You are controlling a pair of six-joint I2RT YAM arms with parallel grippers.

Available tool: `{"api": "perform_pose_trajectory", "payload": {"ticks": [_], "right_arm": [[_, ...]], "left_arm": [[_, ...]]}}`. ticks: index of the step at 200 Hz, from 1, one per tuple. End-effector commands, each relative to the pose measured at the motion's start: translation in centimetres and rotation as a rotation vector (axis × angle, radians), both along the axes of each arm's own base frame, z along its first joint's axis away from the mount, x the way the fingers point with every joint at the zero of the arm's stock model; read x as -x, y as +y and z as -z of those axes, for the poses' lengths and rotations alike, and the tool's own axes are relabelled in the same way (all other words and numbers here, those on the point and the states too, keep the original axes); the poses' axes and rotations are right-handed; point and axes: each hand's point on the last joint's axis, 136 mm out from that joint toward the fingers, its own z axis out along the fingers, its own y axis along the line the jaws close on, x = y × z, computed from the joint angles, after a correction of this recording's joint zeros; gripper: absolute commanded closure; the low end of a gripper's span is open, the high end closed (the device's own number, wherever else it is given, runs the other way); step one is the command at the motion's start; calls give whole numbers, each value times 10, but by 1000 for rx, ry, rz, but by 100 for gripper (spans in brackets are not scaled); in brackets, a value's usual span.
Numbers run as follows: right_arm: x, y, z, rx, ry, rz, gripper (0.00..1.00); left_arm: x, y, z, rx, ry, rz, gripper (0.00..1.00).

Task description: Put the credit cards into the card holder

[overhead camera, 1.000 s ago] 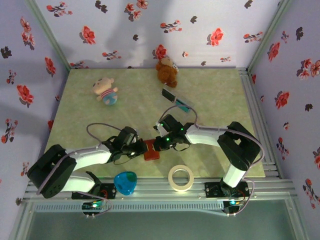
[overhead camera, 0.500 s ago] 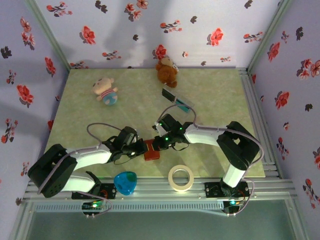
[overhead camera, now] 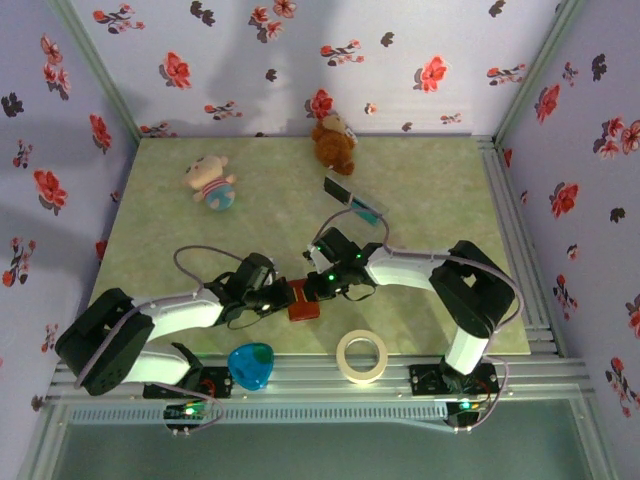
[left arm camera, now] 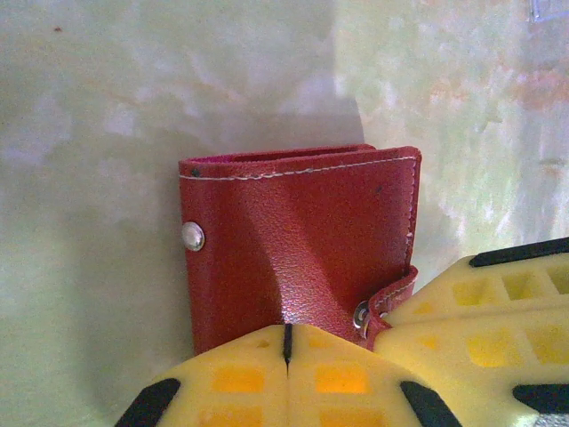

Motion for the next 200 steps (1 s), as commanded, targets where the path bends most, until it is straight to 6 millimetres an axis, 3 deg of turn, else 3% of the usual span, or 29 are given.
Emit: {"api": "perform_pose_trajectory", "payload": {"ticks": [1,66,130,184,200], "right_arm": [[8,-15,13,94,16,-9,100],[10,-16,14,96,29,-5,100],[17,-15,30,131,107,-19,100],[18,-50,73,342,195,98,100],[24,-48,79,340,230,92,100]], "left_arm": [[13,15,18,-78,36,12,100],[13,15,18,-74,32,12,100],[15,17,23,-67,33,1,100],[17,20,24,-71,25,11,100],[16,19,23,-61,16,7,100]]}}
